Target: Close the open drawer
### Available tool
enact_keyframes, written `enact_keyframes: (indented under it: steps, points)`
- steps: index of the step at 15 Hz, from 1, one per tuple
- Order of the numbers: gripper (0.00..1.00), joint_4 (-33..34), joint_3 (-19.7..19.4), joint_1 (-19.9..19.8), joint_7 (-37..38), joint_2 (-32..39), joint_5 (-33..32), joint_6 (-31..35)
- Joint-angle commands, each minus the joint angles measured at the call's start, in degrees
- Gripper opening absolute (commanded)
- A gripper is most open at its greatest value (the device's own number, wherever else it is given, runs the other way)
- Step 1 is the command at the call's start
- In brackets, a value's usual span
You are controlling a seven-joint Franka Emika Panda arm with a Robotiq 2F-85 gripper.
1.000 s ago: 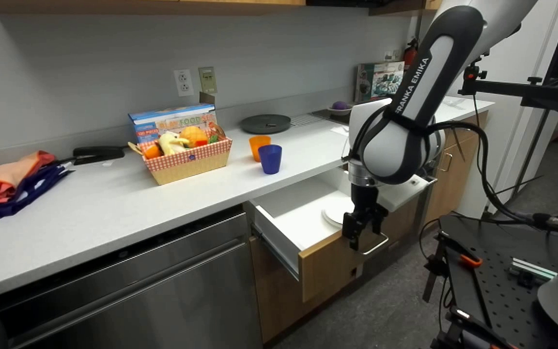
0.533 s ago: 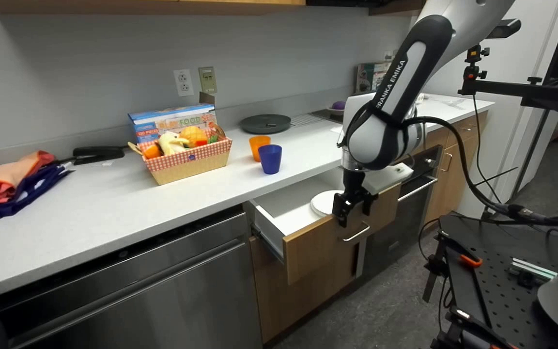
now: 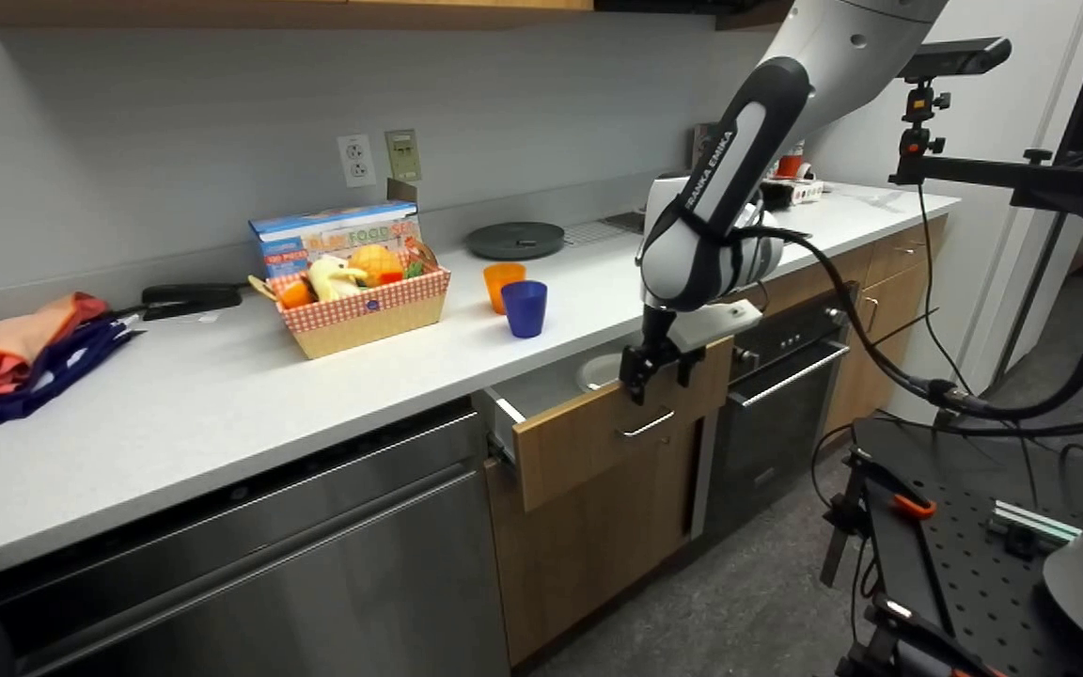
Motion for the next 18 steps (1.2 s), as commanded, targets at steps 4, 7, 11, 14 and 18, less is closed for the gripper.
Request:
enact_keyframes:
  steps: [4, 7, 11, 14, 18]
  points:
    - [1.0, 9.8, -0.02, -0.74, 2.28, 6.67, -0.54, 1.77]
    - [1.0, 11.35, -1.03, 0.75, 3.65, 7.77, -1.66, 3.4]
    - [1.0, 12.65, -1.85, 1.38, 4.14, 9.28, -2.96, 7.2]
    - [1.0, 13.4, -1.97, 1.41, 4.08, 10.69, -3.2, 10.41]
    - [1.0, 14.52, -2.12, 1.56, 3.97, 12.04, -2.89, 12.76]
